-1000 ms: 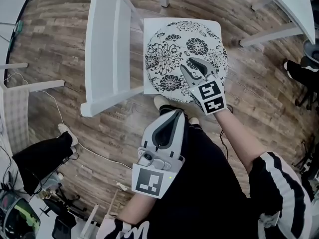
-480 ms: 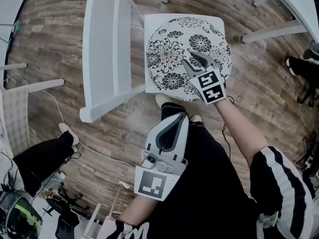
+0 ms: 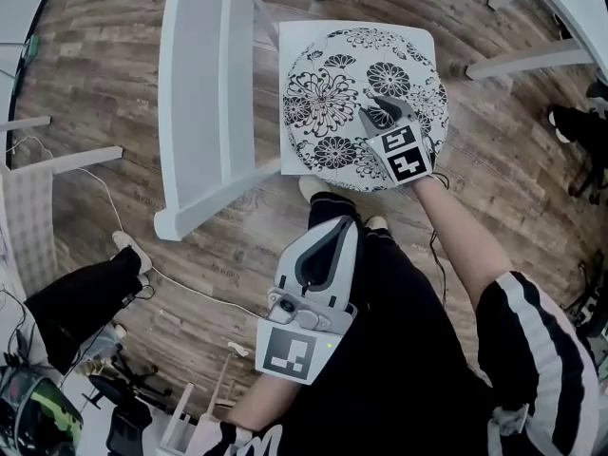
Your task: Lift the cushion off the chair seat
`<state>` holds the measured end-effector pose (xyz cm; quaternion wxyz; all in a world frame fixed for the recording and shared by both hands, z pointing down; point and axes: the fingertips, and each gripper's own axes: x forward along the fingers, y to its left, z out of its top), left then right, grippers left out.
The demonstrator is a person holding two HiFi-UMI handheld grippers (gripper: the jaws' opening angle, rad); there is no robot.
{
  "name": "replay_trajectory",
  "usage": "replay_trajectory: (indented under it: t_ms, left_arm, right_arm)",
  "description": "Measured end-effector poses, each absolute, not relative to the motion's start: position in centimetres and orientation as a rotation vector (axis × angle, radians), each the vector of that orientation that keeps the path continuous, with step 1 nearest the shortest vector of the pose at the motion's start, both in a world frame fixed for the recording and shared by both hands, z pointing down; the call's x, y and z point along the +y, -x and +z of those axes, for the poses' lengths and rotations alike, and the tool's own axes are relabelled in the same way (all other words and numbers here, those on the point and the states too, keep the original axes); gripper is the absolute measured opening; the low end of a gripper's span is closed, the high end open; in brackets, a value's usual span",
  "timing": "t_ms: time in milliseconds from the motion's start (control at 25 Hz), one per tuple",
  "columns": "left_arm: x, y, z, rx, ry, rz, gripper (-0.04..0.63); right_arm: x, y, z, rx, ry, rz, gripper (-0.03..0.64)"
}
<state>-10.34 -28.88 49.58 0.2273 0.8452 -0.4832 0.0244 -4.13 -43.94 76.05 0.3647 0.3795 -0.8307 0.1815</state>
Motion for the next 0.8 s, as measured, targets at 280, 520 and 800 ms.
replay_trajectory:
  t_ms: [280, 520, 800]
  left_arm:
    - [-29.3, 10.6, 49.7, -1.322, -2.337, 0.065, 0.006]
    - [-29.3, 11.0, 50.0, -1.317, -2.333, 0.067, 0.006]
    - [-29.3, 11.0, 50.3, -1.3, -2.338, 0.08, 0.005]
  right_arm:
    - [-44.2, 3.8, 78.3, -2.078, -0.916, 0.482, 0.126]
    - [-44.2, 3.9, 79.7, -2.038, -0.886, 0.477, 0.126]
    - [-44.3, 3.8, 81.5, -1.979, -0.874, 0.526, 0.126]
